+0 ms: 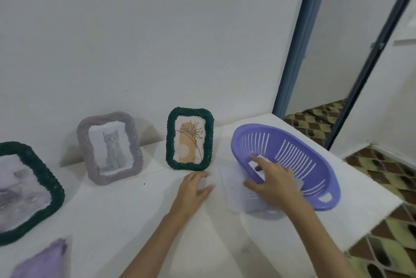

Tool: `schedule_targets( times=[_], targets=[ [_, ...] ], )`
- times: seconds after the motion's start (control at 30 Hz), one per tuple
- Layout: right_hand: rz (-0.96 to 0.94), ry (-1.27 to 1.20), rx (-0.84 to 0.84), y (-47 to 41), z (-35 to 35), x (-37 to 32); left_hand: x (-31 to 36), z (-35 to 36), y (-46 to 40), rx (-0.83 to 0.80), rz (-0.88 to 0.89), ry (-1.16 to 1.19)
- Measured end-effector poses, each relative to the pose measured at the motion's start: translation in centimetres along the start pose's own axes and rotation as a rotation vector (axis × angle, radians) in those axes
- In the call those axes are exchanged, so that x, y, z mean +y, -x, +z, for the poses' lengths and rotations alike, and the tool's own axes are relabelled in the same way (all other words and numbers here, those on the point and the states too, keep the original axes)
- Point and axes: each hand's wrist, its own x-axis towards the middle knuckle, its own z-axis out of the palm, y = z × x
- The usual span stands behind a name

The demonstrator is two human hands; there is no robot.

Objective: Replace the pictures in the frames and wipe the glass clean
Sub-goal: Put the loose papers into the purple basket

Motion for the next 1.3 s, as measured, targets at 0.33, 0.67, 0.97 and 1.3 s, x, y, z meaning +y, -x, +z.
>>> schedule_targets(
  times=[0.33,0.67,0.97,1.3],
  targets=[
    [0.006,-0.28,0.078,-0.8,-3.9,4.9,3.5,4.0,-3.1,-0.229,-0.072,-0.039],
    [-0.038,-0.365,0.066,-1.1,-2.9,6.6,4.1,5.1,-4.7,-0.353,-0.182,-0.158],
    [-0.085,-0.382,0.083,-0.9,-2.2,6.8,4.7,6.1,-3.9,-0.198,-0.238,0.048],
    [-0.062,-0.438,0.127,-1.1,-3.3,8.2,6.3,7.4,-3.1,-0.059,-0.196,0.068]
  ],
)
